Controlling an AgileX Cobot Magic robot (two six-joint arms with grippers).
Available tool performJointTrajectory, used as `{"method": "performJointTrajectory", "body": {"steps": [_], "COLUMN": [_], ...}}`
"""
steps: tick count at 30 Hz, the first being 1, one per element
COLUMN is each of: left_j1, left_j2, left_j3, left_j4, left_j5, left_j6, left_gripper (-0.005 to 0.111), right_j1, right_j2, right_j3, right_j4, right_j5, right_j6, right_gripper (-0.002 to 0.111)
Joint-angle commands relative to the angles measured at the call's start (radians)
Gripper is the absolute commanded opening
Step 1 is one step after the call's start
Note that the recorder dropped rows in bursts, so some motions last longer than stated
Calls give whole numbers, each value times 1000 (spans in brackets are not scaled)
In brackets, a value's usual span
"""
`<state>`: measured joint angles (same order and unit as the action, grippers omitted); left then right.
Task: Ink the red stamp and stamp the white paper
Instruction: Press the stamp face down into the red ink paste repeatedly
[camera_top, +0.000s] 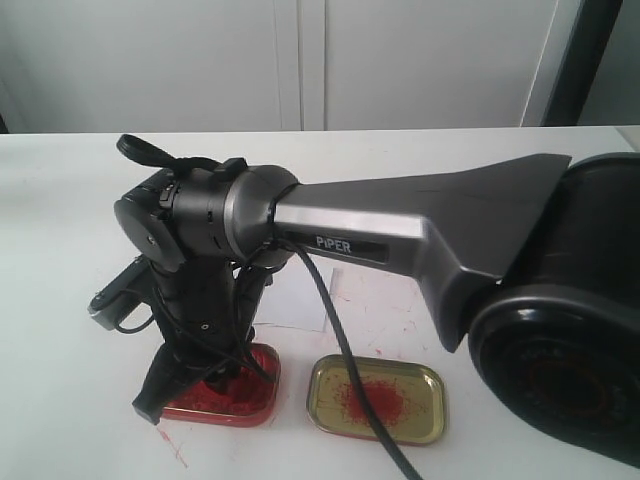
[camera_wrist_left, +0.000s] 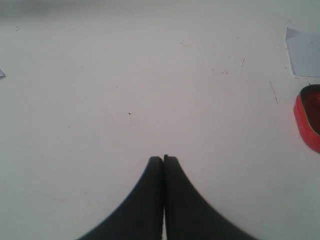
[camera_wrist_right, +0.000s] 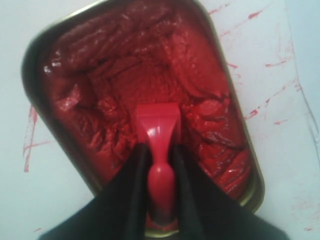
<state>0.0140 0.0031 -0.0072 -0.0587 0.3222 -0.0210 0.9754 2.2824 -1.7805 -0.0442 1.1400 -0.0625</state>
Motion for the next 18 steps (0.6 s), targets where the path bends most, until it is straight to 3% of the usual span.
{"method": "performJointTrajectory", "body": {"steps": [1, 18], "left_j1": [4, 4], "left_j2": [-3, -3], "left_j3": [7, 7], "left_j4": [-11, -11], "left_j5": [1, 1], "left_j6": [0, 0], "left_gripper": [0, 0], "right_j1": [3, 3], "right_j2": [86, 71], "right_j3": [37, 37], "right_j4": [14, 28], "right_j5": [-17, -50], "right_j6": [-1, 6], "right_gripper": [0, 0]}}
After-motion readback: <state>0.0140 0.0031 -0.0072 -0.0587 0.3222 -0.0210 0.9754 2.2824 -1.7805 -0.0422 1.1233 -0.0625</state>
